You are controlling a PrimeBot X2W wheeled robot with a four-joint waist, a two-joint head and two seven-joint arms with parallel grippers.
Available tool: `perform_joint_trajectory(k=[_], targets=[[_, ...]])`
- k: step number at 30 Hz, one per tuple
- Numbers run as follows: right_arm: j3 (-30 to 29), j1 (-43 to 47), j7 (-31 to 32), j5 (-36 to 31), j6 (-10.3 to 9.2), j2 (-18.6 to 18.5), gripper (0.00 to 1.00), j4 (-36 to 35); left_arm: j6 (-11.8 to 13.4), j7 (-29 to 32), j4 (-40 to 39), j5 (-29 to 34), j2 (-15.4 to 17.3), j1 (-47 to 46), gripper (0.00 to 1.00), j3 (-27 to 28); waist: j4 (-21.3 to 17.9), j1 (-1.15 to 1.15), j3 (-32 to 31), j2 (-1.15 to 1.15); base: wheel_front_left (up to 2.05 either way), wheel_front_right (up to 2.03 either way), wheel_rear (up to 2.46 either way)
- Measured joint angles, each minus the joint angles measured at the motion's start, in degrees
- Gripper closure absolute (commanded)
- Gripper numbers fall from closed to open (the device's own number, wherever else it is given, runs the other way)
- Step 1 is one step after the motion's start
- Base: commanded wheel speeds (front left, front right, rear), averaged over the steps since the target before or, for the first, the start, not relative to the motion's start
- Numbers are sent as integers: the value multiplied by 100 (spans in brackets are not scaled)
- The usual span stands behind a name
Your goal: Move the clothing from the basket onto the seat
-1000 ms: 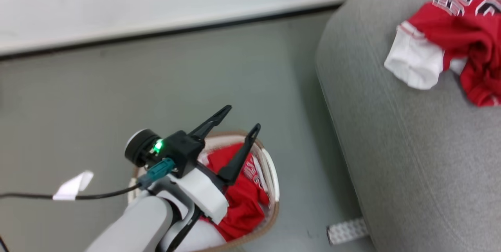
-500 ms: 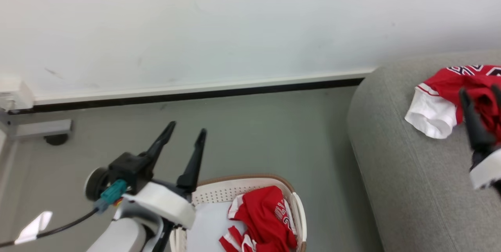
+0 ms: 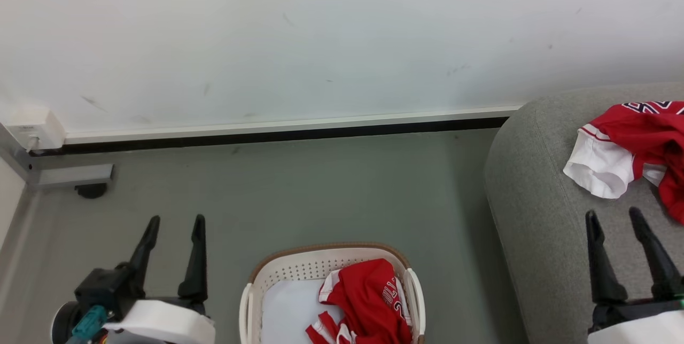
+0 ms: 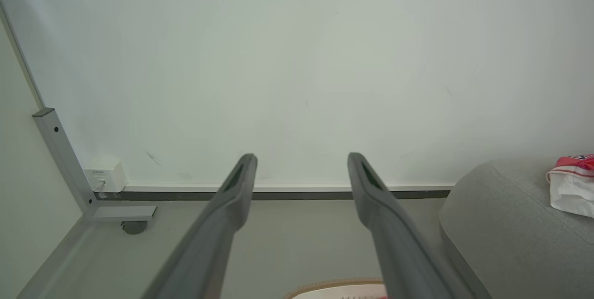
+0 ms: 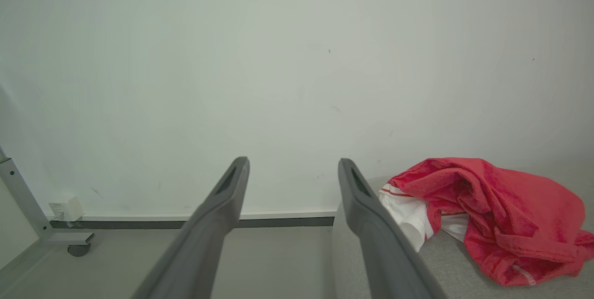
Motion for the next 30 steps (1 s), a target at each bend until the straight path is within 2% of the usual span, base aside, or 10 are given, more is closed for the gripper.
perform_joint_trajectory(k=[4, 20, 30], targets=[[89, 238, -191, -216, 0, 236, 0, -111, -5, -12, -119, 132, -77, 211, 0, 212, -30, 0, 26, 0, 0, 0, 0], [163, 375, -288, -365, 0, 366, 0, -104, -366, -13, -89, 527, -537, 508, 0, 539, -71, 1, -47, 0, 0, 0, 0], [202, 381, -268, -365, 0, 382, 0, -104, -533, -13, 4, 651, -667, 537, 0, 658, -123, 1, -55, 0, 0, 0, 0]])
